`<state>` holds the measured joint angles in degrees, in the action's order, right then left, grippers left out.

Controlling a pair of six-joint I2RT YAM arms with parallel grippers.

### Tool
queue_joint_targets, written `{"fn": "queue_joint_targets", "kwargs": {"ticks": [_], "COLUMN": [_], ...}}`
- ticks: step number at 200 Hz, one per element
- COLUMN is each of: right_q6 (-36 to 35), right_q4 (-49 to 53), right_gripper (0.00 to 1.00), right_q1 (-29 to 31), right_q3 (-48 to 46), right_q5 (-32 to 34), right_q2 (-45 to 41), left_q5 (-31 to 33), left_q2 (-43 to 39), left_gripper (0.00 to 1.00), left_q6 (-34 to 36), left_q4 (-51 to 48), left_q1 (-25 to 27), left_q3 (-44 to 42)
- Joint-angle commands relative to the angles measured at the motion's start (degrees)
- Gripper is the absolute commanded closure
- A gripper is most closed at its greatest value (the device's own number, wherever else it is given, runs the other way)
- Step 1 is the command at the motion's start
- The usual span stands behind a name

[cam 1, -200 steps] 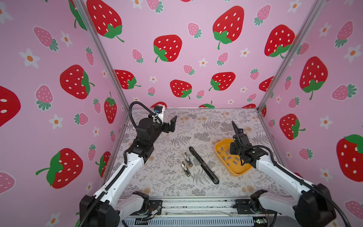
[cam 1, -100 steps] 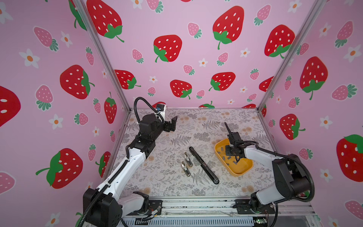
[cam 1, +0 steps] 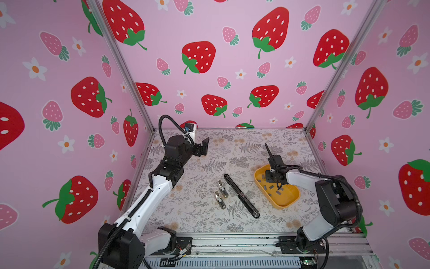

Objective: Load the staples into the stapler
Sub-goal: 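Grasp a staple strip in the yellow tray with the right gripper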

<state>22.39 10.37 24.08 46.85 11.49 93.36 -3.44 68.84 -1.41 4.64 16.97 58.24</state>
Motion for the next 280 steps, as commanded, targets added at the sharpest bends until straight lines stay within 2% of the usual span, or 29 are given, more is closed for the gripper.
{"fn": "queue_joint_targets", "kwargs": {"ticks": [1,76,117,222,280], "right_q6": [-0.2,-0.1,0.1,1.4,1.7], "right_q4": [1.4,0.7,0.6,0.5,0.4], "right_gripper": [0.7,0.71,0.77,0.76,0.86], "right_q1": [-0.5,-1.3,-1.3,-1.4,-1.4], "right_q3": [-1.3,-2.4,-2.6,-4.9,-5.0], "right_q5": [0.4,-0.6,-1.7,-4.1,-3.9], "right_q2": [-1.0,-0.9,-0.6,-1.5,-1.4], "left_q5": [0.5,0.5,0.4,0.5,0.4], "left_q2": [0.1,0.6,0.8,0.8,0.9], "left_gripper": [0.04,0.05,0.05,0.06,0.07], "left_q6": [-0.4,-0.4,-0.4,-0.4,-0.4], "left_q4": [-0.4,-0.9,-0.8,-1.0,-1.0], "left_q1": [-0.3,-0.3,-0.4,-0.5,-0.4], "left_q3": [2.8,3.0,3.0,3.3,3.2]}}
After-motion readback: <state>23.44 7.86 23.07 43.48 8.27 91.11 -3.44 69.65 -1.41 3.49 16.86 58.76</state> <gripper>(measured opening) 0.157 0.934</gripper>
